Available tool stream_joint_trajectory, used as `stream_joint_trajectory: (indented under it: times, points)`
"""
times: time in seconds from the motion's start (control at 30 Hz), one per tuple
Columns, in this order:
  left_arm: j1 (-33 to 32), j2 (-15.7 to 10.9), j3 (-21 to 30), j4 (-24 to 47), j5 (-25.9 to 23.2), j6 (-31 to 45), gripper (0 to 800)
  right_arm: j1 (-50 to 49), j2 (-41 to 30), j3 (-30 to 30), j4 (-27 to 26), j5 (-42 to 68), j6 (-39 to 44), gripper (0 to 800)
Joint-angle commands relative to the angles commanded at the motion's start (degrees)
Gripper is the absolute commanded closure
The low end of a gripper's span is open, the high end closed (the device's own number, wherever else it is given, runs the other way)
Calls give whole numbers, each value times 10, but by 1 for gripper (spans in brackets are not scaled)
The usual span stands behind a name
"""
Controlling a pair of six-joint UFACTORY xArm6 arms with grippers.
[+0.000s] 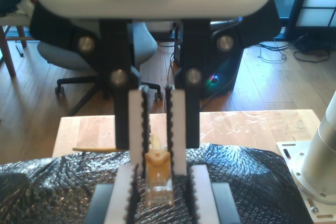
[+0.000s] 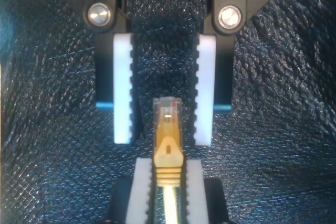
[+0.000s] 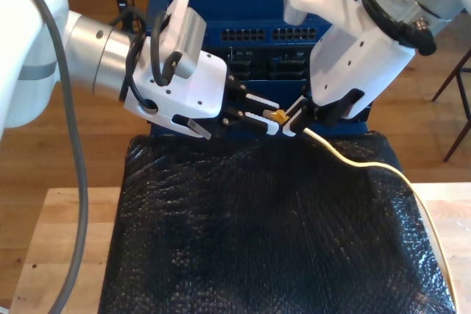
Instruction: Grab the cable and plug it in
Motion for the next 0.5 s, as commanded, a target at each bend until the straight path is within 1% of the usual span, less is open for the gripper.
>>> stream_joint_trajectory:
  times: [0.03, 0.13, 0.2, 0.47, 0.5]
  points:
    - [0, -1, 0, 0, 0, 0, 609, 0, 0, 0, 0, 0, 0, 796]
    - [0, -1, 0, 0, 0, 0, 617, 0, 0, 0, 0, 0, 0, 796]
    - [0, -1, 0, 0, 0, 1, 640, 0, 0, -1, 0, 0, 0, 796]
    - [0, -2, 0, 0, 0, 1, 664, 0, 0, -1, 0, 0, 0, 796]
    - [0, -2, 0, 0, 0, 1, 683, 0, 0, -1, 0, 0, 0, 796]
